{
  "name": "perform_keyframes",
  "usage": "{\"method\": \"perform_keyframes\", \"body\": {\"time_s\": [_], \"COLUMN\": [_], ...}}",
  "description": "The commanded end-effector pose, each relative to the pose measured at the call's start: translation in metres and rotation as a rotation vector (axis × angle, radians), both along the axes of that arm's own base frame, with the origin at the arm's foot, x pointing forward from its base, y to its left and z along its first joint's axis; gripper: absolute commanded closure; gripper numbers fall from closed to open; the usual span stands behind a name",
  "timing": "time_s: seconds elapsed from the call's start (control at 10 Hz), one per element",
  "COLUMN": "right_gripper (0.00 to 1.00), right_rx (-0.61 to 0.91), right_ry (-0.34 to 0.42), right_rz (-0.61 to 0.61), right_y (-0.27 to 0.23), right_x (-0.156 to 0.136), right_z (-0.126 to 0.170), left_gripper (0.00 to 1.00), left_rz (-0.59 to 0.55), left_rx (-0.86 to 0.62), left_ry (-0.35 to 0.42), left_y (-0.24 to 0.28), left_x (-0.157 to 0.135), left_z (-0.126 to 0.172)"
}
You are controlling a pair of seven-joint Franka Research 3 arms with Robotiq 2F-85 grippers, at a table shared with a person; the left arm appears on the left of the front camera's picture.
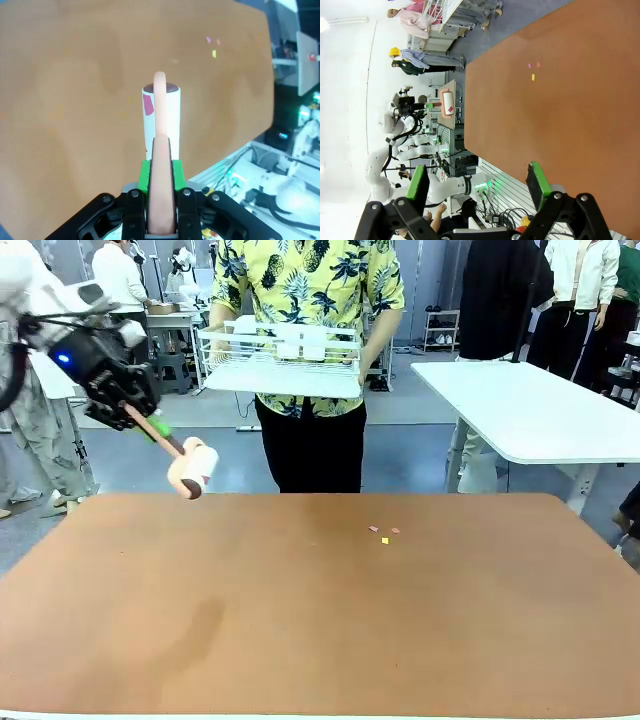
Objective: Clean the table.
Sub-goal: Clean the table with the Lint Roller when the human lifts the Dish drying rack.
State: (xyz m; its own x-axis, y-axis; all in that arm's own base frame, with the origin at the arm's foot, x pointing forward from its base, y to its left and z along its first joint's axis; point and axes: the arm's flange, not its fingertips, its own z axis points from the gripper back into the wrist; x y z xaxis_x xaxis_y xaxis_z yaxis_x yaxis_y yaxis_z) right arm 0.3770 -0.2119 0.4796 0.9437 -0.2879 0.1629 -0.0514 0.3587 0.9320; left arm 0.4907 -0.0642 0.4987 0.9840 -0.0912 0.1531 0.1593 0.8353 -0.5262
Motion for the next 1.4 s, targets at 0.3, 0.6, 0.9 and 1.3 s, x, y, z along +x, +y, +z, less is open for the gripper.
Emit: {"method": "perform_keyframes", "body": {"time_s": [0.3,0.6,0.9,1.3], "right_gripper": [0.00,0.00,0.00,0.00], "right_rx": [0.012,0.012,0.012,0.012], "right_ry": [-0.007,-0.007,-0.007,-0.007], "right_rz": [0.002,0.002,0.002,0.002], "right_y": [0.001,0.001,0.001,0.001], "right_x": [-0.002,-0.002,-0.002,-0.002], "right_z": [0.004,0.004,0.004,0.004], "left_gripper": [0.79,0.79,0.79,0.79], "left_rz": [-0.058,-0.054,-0.013,-0.028], "left_rx": [-0.069,-0.098,-0.153,-0.130], "left_ry": [0.042,0.059,0.044,0.070], "left_y": [-0.106,-0.158,-0.181,-0.182], "left_x": [0.101,0.116,0.120,0.119], "left_z": [-0.051,-0.091,-0.123,-0.127]}}
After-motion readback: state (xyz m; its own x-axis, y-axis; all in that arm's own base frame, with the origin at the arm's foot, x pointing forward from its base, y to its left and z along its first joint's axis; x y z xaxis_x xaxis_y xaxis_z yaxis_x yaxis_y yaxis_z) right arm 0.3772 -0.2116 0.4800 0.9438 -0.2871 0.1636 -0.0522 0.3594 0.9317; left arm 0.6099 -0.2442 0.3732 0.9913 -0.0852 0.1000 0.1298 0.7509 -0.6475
